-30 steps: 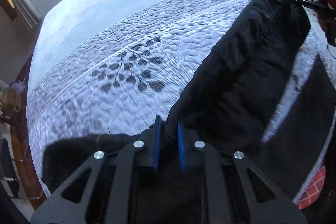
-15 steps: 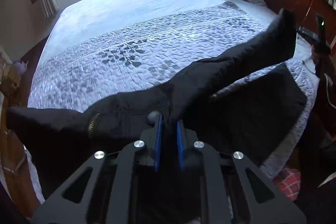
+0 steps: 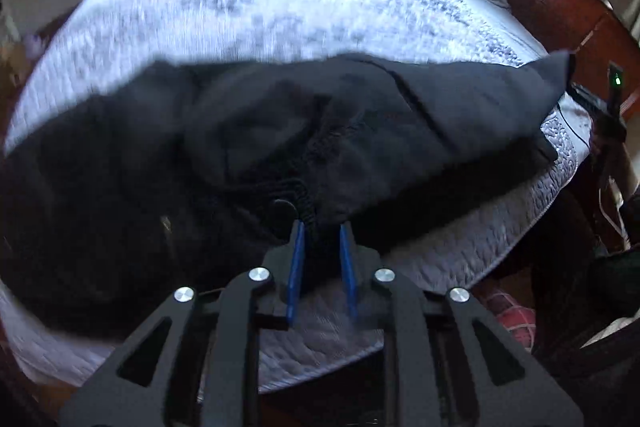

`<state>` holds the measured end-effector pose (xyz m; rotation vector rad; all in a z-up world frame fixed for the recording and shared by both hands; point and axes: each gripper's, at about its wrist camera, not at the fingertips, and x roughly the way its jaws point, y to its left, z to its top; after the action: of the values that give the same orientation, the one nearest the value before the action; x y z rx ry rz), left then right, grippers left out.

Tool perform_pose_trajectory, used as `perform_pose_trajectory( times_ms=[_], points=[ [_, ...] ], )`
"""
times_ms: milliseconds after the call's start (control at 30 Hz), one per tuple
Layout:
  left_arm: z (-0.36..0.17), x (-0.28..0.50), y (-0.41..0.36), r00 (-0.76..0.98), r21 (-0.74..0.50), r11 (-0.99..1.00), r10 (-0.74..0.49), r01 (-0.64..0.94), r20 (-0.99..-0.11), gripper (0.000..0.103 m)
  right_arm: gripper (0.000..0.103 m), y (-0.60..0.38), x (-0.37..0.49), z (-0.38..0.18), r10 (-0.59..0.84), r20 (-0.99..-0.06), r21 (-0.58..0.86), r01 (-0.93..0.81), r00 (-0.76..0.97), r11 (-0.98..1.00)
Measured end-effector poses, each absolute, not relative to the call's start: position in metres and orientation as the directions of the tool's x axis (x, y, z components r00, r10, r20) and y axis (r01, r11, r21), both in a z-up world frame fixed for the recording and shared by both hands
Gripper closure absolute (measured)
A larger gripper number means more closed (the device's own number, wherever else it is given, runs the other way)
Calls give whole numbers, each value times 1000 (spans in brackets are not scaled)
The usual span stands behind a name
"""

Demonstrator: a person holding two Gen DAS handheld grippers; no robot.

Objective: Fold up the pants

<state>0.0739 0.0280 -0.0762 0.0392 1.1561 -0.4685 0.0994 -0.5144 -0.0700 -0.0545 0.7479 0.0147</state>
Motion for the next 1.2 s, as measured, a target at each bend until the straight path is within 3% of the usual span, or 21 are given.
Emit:
perform_pose_trajectory(
  times_ms=[67, 133, 167, 267, 333, 400, 500, 567, 667, 800, 867, 1067, 1100, 1200],
  points=[
    [-85, 67, 31, 314, -255, 901, -369, 350, -875, 88, 82, -511, 91, -84, -3, -713, -58, -54, 701, 997],
    [-89, 60, 32, 321, -291, 902, -392, 320, -862, 83, 62, -503, 81, -96, -29, -740, -98, -64, 672, 993],
    [-89, 57, 33, 325, -297, 901, -397, 316, -858, 78, 59, -501, 76, -99, -47, -745, -120, -64, 666, 991],
    [-81, 49, 32, 375, -267, 909, -380, 320, -846, 53, 50, -505, 62, -107, -74, -757, -130, -39, 649, 991],
    [-74, 49, 34, 412, -244, 920, -360, 308, -837, 42, 36, -518, 52, -110, -96, -769, -109, 18, 633, 994],
    [-68, 51, 44, 462, -240, 938, -334, 251, -822, 19, 29, -532, 41, -111, -127, -776, -101, 78, 618, 992],
    [-64, 60, 57, 510, -242, 958, -286, 153, -811, 12, 28, -557, 21, -109, -147, -792, -39, 192, 592, 981],
    [-68, 64, 67, 515, -233, 968, -245, 89, -821, 12, 28, -571, 8, -107, -91, -796, 76, 248, 598, 966],
    [-82, 71, 78, 507, -194, 981, -157, -19, -848, 12, 27, -587, -7, -102, 209, -718, 483, 259, 664, 837],
    [-92, 73, 86, 486, -231, 968, -159, -93, -859, 12, 27, -570, 4, -102, 433, -584, 723, 196, 687, 663],
    [-95, 71, 87, 481, -240, 966, -163, -101, -861, 12, 27, -554, 13, -97, 455, -572, 734, 177, 683, 656],
    [-94, 66, 78, 499, -195, 978, -133, -74, -856, 12, 26, -541, 48, -111, 362, -638, 712, 342, 680, 613],
    [-93, 65, 79, 505, -184, 981, -126, -68, -854, 10, 31, -543, 53, -118, 357, -644, 718, 371, 677, 589],
    [-95, 64, 84, 504, -154, 986, -98, -71, -858, 9, 67, -549, 68, -134, 325, -687, 692, 447, 650, 567]
  ],
)
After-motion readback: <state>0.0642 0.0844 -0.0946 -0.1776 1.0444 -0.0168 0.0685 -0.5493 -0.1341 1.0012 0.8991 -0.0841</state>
